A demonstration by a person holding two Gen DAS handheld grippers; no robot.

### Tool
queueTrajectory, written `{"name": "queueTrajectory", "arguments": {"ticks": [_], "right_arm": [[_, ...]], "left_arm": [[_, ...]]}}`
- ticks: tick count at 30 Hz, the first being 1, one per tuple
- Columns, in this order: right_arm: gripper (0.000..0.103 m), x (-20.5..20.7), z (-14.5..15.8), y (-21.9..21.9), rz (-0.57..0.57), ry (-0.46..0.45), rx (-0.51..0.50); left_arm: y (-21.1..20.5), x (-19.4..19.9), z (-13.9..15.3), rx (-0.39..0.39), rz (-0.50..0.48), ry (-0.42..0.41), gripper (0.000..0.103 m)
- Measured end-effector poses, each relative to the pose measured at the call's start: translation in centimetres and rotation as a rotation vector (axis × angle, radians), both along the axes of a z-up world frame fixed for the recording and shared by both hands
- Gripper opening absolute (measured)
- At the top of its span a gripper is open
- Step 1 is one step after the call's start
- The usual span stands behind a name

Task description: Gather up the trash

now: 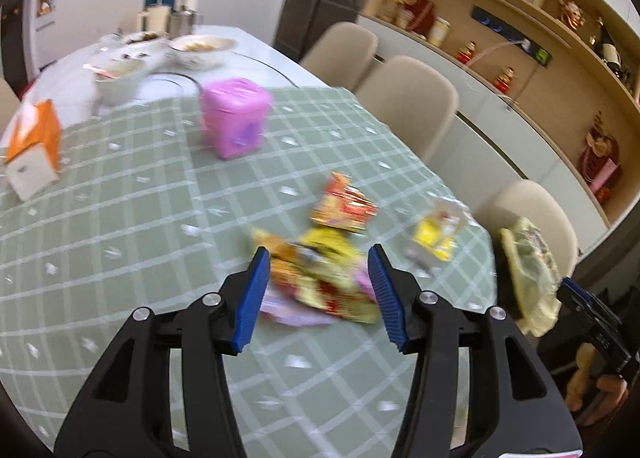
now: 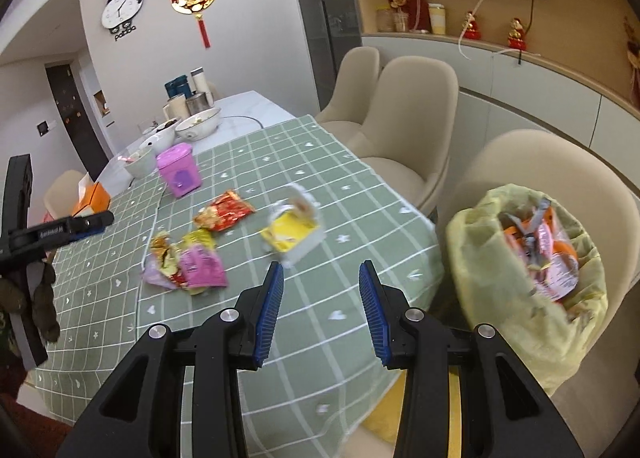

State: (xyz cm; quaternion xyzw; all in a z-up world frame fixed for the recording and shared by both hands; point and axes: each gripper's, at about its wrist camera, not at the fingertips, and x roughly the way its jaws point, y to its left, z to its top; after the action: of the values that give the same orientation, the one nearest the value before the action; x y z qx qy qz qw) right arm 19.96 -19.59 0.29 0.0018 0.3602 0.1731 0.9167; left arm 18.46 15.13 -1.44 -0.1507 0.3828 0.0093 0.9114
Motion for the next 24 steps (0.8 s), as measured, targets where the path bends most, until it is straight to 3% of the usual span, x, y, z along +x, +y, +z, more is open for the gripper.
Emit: {"name": "queueTrajectory", "arguments": {"ticks": [3, 7, 10, 14, 17, 24], "right_arm": [[0.038, -0.3, -1.3, 1.8, 0.005, 0.021, -0.009], [0.038, 0.4, -2.3, 4.1, 0.029, 0.061, -0.006], [0.038, 1.1, -2.6, 6.5, 0.068, 0.062, -0.014], [0.038, 3.1, -4.1, 11.0, 0.167, 0.139, -0.003], [0.038, 4.4, -4.8, 14.0, 0.206, 0.158, -0.023], [0.038, 10.1, -7.5, 20.4, 0.274, 0.232, -0.073]], "left_arm": [[2.6, -0.6, -1.1, 0.021, 0.019, 0.008, 0.050], [5.3, -1.1, -3.1, -0.068, 0.017, 0.066, 0.050], [5.9, -0.9, -3.7, -0.046, -0.009, 0.066, 0.050], [6.5, -0.1, -4.3, -0.088, -0.040, 0.066, 0.050], [6.3, 0.7, -4.5, -0.077, -0.081, 0.067, 0.050], [6.7, 0.4, -5.1, -0.097, -0.152, 0.070, 0.050]]}}
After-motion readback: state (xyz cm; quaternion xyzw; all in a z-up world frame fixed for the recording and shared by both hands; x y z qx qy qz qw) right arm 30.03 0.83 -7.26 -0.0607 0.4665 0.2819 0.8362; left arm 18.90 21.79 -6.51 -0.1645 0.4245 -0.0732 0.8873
